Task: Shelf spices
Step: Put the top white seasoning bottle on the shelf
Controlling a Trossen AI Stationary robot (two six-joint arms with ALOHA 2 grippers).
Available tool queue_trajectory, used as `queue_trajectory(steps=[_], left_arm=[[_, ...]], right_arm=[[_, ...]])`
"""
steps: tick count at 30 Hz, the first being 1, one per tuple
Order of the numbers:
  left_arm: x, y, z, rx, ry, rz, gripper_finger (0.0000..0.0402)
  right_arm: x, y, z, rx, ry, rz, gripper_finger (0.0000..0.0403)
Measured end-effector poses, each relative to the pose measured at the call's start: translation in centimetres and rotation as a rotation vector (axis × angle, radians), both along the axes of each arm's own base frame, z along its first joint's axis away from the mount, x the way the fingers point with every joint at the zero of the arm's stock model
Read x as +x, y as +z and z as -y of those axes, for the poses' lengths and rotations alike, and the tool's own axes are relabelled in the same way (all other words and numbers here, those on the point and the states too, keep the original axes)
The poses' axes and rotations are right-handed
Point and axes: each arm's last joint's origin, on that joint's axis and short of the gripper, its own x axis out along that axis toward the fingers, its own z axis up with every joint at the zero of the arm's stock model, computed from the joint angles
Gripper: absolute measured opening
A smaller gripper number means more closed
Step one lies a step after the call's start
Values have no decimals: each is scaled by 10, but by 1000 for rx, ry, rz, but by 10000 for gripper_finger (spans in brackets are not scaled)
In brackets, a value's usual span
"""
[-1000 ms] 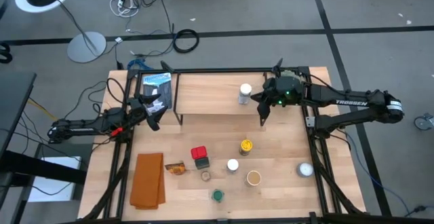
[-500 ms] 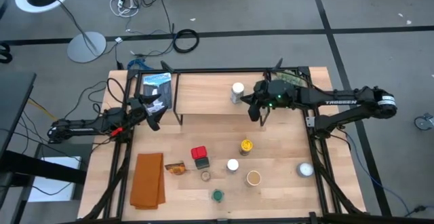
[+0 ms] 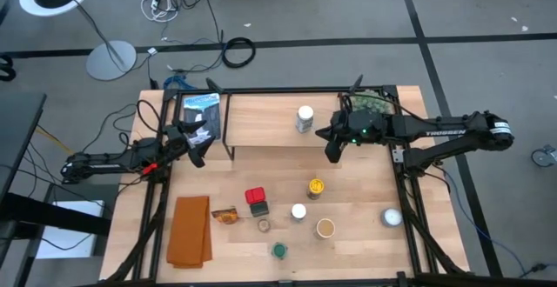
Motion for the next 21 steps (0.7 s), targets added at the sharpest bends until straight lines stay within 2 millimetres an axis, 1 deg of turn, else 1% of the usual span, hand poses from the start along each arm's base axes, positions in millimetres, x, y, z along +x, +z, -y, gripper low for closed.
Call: queue_trajectory(steps=[5, 8, 11, 16, 19, 21], left_arm=[[0, 0, 0, 0, 0, 0, 351], [0, 0, 0, 0, 0, 0, 351], [0, 0, 0, 0, 0, 0, 351], [0, 0, 0, 0, 1, 0, 351], [0, 0, 0, 0, 1, 0, 351], [0, 0, 0, 0, 0, 0, 351]], right_arm=[[-6, 11, -1, -89, 77, 20, 13], [-9, 26, -2, -122, 101, 60, 29], [-14, 37, -2, -137, 105, 61, 51], [-19, 46, 3, -133, 93, -11, 106], [-20, 45, 7, -130, 83, -97, 148], [-20, 49, 11, -132, 75, -128, 178]])
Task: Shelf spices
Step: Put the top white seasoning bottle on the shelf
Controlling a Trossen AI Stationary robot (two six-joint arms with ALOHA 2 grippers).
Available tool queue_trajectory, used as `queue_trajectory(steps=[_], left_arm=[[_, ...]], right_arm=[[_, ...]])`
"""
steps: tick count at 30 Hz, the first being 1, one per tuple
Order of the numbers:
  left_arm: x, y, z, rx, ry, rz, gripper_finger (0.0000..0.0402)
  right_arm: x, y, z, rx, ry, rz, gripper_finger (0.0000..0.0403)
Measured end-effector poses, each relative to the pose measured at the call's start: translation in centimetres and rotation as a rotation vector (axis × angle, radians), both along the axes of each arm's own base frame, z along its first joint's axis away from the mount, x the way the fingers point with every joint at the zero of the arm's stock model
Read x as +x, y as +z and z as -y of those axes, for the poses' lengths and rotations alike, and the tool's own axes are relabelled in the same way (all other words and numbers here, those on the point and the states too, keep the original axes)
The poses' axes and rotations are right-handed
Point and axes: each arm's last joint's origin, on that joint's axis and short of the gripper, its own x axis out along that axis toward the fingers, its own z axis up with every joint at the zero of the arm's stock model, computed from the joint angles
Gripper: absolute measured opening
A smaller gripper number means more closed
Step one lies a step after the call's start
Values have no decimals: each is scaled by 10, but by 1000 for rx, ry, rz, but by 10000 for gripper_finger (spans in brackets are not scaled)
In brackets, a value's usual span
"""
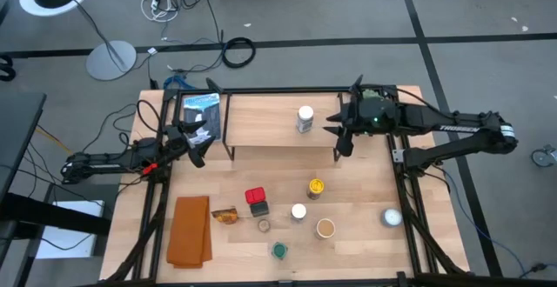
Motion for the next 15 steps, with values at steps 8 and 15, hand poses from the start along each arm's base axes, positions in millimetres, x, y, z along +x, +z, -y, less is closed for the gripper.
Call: queue_trajectory(steps=[8, 15], left_arm=[[0, 0, 0, 0, 0, 1, 351], [0, 0, 0, 0, 0, 1, 351]], right_arm=[[13, 29, 12, 54, 69, -59, 290], [44, 49, 26, -46, 155, -256, 354]])
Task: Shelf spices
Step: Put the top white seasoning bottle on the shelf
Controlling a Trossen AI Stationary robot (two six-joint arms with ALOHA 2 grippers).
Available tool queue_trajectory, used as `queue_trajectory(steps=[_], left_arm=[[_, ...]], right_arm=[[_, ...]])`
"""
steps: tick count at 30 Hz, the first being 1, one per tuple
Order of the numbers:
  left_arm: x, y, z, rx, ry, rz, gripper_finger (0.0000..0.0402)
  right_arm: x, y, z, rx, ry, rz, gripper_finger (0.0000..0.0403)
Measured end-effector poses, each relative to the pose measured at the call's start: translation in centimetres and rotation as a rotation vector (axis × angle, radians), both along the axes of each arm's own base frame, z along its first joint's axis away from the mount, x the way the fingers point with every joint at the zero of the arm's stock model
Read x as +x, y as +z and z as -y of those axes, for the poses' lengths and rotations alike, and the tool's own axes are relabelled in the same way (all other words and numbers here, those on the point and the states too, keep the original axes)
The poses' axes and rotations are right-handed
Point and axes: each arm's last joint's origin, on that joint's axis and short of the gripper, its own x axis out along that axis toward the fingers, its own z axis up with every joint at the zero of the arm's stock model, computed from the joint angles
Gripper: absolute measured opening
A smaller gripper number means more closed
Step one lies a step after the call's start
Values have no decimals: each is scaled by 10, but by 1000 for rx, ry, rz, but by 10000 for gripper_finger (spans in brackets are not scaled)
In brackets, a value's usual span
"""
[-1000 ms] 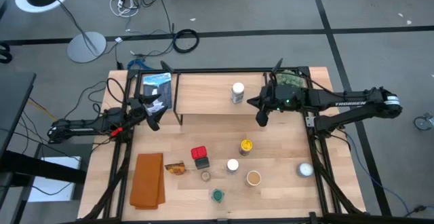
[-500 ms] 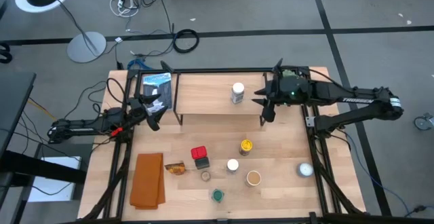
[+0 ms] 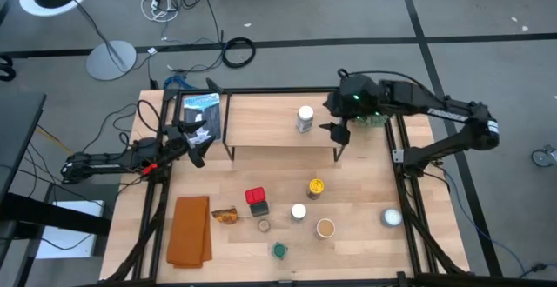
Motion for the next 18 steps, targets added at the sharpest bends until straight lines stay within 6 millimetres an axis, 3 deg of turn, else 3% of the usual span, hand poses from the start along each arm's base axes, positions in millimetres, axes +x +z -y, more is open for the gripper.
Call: queue_trajectory(steps=[7, 18], left_arm=[[0, 0, 0, 0, 0, 0, 351], [0, 0, 0, 0, 0, 0, 351]], right_arm=[[40, 17, 13, -85, 116, -126, 354], [76, -14, 33, -69, 235, -370, 336]])
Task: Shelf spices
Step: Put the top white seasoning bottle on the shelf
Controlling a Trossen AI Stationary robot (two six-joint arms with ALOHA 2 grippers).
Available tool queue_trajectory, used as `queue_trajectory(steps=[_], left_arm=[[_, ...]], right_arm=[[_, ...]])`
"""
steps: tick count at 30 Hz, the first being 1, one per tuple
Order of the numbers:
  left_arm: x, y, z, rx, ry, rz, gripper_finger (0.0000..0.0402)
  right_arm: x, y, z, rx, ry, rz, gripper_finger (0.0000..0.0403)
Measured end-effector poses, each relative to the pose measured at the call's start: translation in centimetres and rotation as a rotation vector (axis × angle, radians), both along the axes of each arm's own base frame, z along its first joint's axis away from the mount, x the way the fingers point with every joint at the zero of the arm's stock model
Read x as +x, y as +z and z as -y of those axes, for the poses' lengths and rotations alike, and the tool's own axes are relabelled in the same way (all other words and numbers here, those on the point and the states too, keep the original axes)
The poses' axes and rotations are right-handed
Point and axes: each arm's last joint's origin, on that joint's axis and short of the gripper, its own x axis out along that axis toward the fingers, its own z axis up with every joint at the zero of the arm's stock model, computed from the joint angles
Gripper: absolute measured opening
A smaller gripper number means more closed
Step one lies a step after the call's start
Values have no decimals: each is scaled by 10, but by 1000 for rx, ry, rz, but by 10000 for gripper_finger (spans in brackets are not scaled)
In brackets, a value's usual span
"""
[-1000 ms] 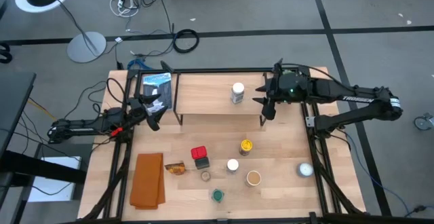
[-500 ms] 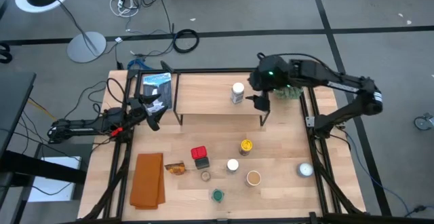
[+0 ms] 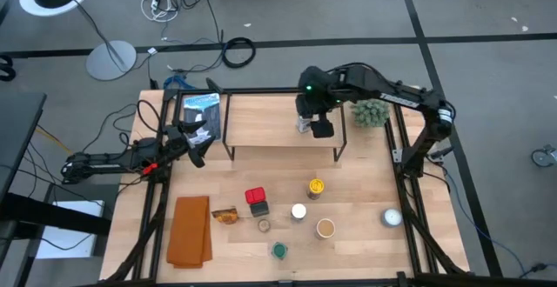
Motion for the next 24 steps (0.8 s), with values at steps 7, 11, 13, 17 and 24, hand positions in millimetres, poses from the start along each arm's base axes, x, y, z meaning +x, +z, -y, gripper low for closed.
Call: queue_trajectory(steps=[7, 11, 13, 17, 24], left_arm=[[0, 0, 0, 0, 0, 0, 351], [0, 0, 0, 0, 0, 0, 351], [0, 0, 0, 0, 0, 0, 351], [0, 0, 0, 0, 0, 0, 351], [0, 0, 0, 0, 0, 0, 351]], right_arm=[[6, -12, 8, 1, 23, -48, 324], [5, -11, 10, 10, 21, -45, 302], [3, -12, 12, 20, 15, -57, 288], [2, -12, 13, 38, 16, -58, 247], [1, -11, 12, 54, 22, -53, 189]])
